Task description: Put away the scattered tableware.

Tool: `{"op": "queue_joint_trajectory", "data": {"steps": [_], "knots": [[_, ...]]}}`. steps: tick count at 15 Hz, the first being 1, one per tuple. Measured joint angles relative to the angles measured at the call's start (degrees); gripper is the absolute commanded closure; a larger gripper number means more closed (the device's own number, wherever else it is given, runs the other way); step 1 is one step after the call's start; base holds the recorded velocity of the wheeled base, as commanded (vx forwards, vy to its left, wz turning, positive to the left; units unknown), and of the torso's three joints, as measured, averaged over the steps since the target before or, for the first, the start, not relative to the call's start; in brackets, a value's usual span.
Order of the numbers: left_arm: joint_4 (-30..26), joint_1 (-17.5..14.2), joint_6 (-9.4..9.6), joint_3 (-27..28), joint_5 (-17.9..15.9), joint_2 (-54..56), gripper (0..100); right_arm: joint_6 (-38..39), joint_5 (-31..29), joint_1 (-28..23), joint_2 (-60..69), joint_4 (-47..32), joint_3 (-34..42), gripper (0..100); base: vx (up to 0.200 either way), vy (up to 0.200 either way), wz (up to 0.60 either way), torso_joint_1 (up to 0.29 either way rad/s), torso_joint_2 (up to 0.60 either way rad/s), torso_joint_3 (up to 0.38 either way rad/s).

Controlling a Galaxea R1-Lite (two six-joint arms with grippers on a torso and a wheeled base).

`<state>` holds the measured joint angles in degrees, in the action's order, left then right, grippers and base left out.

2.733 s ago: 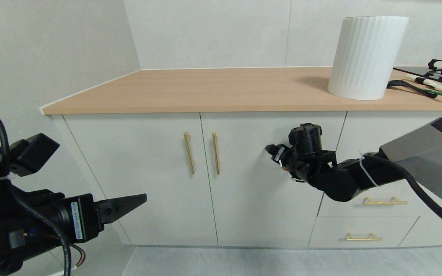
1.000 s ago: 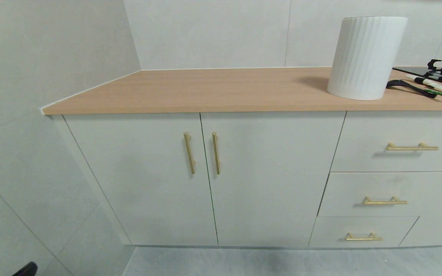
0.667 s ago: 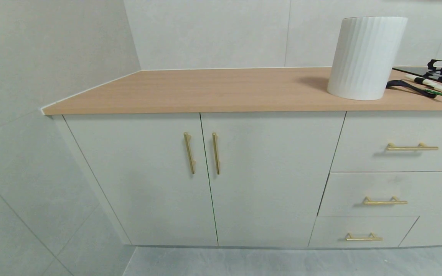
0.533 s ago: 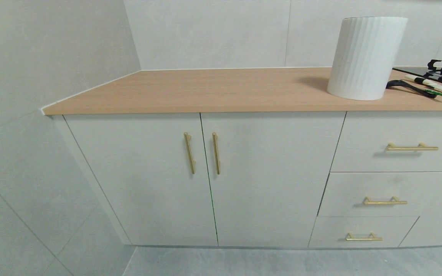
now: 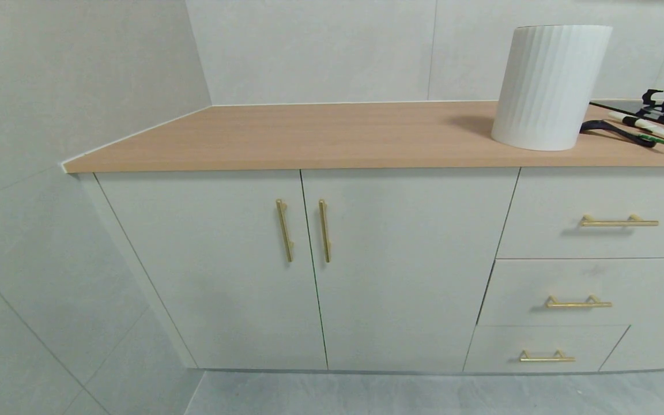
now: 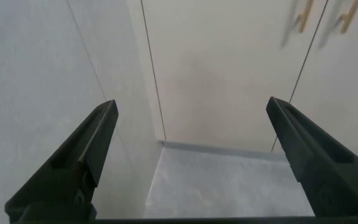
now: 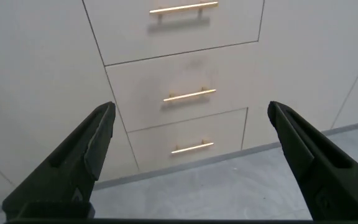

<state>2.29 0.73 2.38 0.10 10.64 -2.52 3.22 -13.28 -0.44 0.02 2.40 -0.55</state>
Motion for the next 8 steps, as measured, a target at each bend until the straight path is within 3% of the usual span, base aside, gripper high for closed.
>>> {"op": "queue_joint_trajectory", "data": {"steps": [3, 4, 5, 7, 8], "knots": [[-0.2, -1.0, -0.46, 0.0, -4.2, 1.8, 0, 0.3, 6.6, 0.0, 0.0, -0.3, 0.3, 0, 0.0, 0.0, 0.0, 0.0, 0.0, 0.0], [-1.3, -1.0, -0.41, 0.0, -8.4, 2.1, 0, -0.2, 11.1, 0.0, 0.0, -1.2, 0.4, 0, 0.0, 0.0, 0.0, 0.0, 0.0, 0.0], [-2.6, -1.0, -0.17, 0.0, -10.2, 2.3, 0, -1.9, 14.1, 0.0, 0.0, -1.9, 0.4, 0, 0.0, 0.0, 0.0, 0.0, 0.0, 0.0], [-2.6, -1.0, 0.24, 0.0, -10.7, 2.4, 0, -3.4, 15.1, 0.3, -0.2, -2.2, 0.4, 0, 0.0, 0.0, 0.0, 0.0, 0.0, 0.0], [-2.5, -1.0, -0.5, 0.0, -10.7, 2.4, 0, -3.4, 15.0, 0.3, -0.2, -2.2, 0.5, 0, 0.0, 0.0, 0.0, 0.0, 0.0, 0.0]]}}
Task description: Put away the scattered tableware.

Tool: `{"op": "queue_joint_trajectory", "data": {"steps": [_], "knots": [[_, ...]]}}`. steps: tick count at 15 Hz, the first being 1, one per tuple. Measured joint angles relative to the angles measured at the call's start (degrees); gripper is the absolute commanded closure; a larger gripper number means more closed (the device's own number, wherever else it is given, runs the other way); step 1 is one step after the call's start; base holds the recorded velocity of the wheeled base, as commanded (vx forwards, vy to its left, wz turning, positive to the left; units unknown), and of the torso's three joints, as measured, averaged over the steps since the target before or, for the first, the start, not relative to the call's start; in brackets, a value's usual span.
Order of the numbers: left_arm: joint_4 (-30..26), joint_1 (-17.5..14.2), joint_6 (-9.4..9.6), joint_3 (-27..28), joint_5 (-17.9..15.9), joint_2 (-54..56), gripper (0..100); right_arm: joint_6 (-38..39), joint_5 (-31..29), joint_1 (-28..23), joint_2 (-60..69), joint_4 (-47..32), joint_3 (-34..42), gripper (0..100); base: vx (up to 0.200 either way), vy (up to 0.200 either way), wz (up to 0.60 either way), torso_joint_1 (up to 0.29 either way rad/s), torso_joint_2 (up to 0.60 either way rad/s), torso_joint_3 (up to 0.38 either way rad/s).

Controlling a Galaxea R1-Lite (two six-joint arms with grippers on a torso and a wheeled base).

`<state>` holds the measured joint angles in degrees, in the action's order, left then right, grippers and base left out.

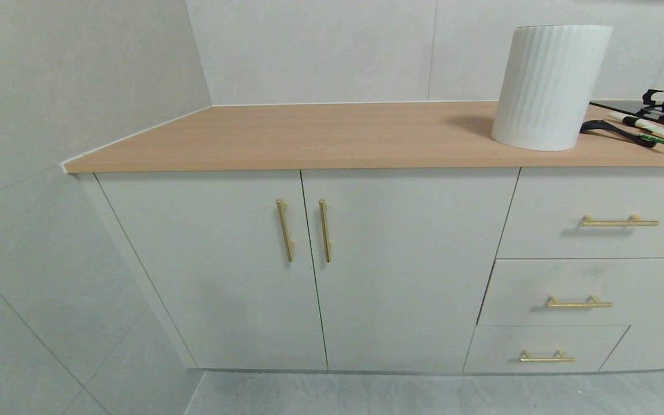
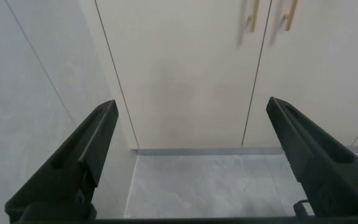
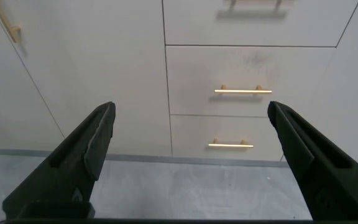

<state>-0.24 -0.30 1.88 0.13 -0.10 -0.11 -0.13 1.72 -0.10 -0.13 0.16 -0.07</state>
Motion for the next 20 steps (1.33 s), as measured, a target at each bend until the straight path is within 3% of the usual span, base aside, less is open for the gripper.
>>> {"op": "queue_joint_trajectory", "data": {"steps": [3, 17, 20], "knots": [[0.0, 0.1, -1.74, 0.0, 0.0, 0.0, 0, 0.5, -0.3, -0.2, 0.1, -0.1, 0.1, 0, 0.0, 0.0, 0.0, 0.0, 0.0, 0.0], [0.1, 0.0, -1.55, 0.0, 0.0, 0.0, 0, 0.4, -0.3, -0.1, 0.1, -0.2, 0.1, 0, 0.0, 0.0, 0.0, 0.0, 0.0, 0.0], [0.2, 0.0, -1.55, 0.0, 0.0, 0.1, 0, 0.4, -0.3, -0.1, 0.1, -0.3, 0.1, 0, 0.0, -0.2, 0.0, 0.001, 0.0, 0.006]]}}
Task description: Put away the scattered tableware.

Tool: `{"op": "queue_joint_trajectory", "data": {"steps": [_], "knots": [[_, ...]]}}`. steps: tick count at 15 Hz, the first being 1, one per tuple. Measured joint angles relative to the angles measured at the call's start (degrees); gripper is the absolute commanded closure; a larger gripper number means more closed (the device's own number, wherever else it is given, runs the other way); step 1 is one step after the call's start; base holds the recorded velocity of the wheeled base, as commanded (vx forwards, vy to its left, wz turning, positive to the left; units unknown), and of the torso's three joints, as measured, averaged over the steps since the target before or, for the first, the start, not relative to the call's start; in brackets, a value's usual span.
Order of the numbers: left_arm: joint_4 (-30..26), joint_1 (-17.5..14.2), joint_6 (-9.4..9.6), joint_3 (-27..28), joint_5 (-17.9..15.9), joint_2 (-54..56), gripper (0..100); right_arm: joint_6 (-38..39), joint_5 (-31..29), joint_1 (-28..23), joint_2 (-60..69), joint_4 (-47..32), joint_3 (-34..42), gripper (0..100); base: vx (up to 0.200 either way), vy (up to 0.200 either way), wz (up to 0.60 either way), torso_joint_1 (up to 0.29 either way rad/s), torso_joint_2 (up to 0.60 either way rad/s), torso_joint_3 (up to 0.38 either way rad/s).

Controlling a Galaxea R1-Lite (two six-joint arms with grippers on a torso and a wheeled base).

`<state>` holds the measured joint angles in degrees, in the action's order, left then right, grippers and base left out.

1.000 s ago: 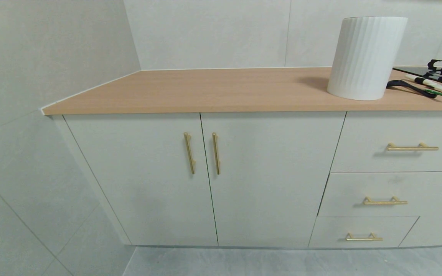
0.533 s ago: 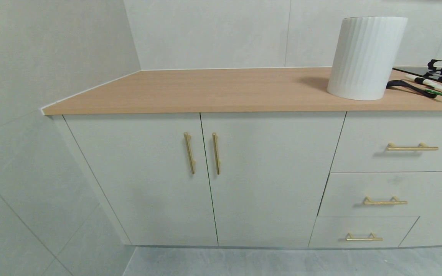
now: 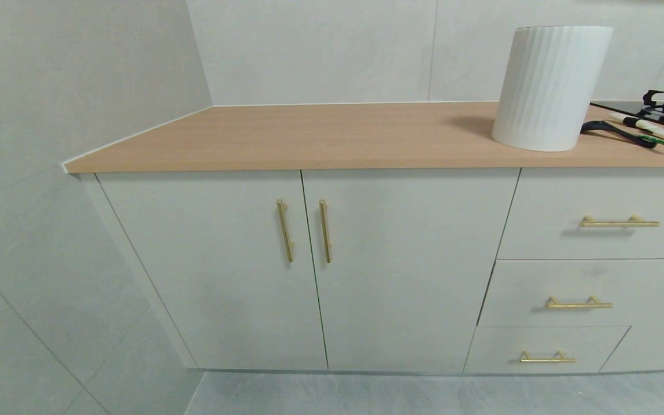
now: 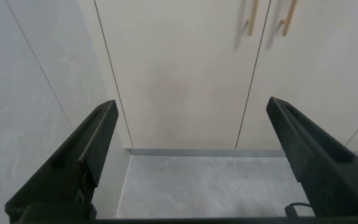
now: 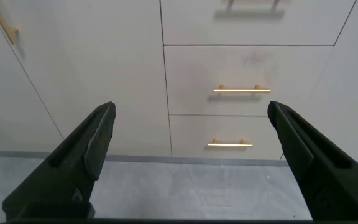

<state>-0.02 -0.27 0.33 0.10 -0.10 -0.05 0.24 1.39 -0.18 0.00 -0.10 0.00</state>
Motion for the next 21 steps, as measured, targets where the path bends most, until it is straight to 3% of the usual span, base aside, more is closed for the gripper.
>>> {"op": "queue_joint_trajectory", "data": {"steps": [14, 21], "knots": [[0.0, 0.0, -0.23, 0.0, 0.0, 0.0, 0, 0.1, 0.0, 0.0, 0.0, 0.0, 0.0, 0, 0.0, -0.2, 0.0, 0.004, 0.0, 0.003], [0.0, 0.0, -0.23, 0.0, 0.0, 0.0, 0, 0.2, -0.1, 0.0, 0.0, 0.0, 0.0, 0, 0.0, 0.0, 0.0, 0.0, 0.0, 0.0]]}}
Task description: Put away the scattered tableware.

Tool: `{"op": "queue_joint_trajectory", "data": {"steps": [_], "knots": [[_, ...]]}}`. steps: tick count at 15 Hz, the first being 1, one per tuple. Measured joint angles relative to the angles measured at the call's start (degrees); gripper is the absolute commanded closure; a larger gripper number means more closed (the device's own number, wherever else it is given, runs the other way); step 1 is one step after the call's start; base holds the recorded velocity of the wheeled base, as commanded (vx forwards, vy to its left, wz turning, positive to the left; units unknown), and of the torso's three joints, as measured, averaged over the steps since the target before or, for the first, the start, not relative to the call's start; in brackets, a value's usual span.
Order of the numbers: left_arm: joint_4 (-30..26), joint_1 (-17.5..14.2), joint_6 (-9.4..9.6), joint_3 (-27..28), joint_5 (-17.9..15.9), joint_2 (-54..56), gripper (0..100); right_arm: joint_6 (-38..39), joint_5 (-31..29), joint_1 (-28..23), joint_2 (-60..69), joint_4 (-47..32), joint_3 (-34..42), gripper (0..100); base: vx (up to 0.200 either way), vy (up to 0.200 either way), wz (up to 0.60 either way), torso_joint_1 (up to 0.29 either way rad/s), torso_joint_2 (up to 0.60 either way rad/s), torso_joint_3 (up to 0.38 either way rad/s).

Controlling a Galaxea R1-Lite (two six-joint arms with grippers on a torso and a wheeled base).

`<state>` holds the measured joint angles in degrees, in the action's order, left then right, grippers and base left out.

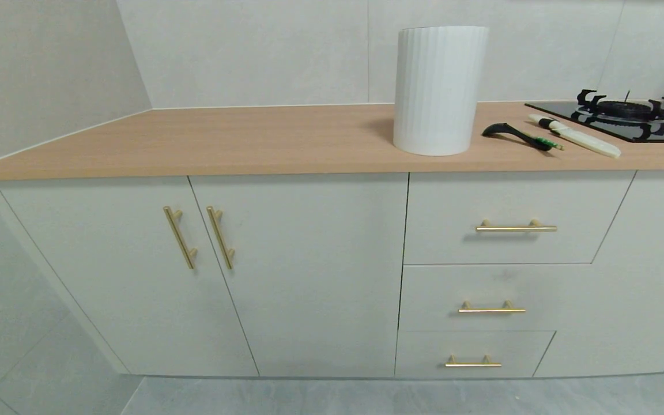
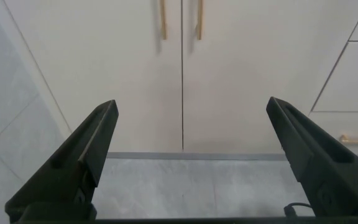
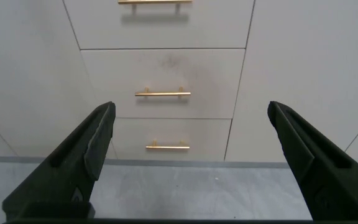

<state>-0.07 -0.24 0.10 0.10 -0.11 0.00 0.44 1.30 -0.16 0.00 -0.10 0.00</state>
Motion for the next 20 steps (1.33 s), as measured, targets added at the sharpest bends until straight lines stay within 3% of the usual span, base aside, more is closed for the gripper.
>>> {"op": "queue_joint_trajectory", "data": {"steps": [12, 16, 20], "knots": [[0.0, 0.0, 0.0, 0.0, 0.0, 0.0, 0, -0.8, 0.3, 0.0, 0.0, 0.2, -0.2, 0, 0.0, 0.0, 0.0, 0.0, 0.0, 0.0], [0.0, 0.0, -0.02, 0.0, 0.0, 0.0, 0, 2.5, 3.3, 0.7, -2.9, -2.0, -9.3, 0, 0.0, 0.0, 0.0, 0.0, 0.0, 0.0], [0.0, 0.0, 0.0, 0.0, 0.0, 0.0, 0, 2.7, 8.5, 3.7, -15.5, -3.8, -12.6, 0, 0.0, 0.0, 0.0, 0.0, 0.0, 0.0]]}}
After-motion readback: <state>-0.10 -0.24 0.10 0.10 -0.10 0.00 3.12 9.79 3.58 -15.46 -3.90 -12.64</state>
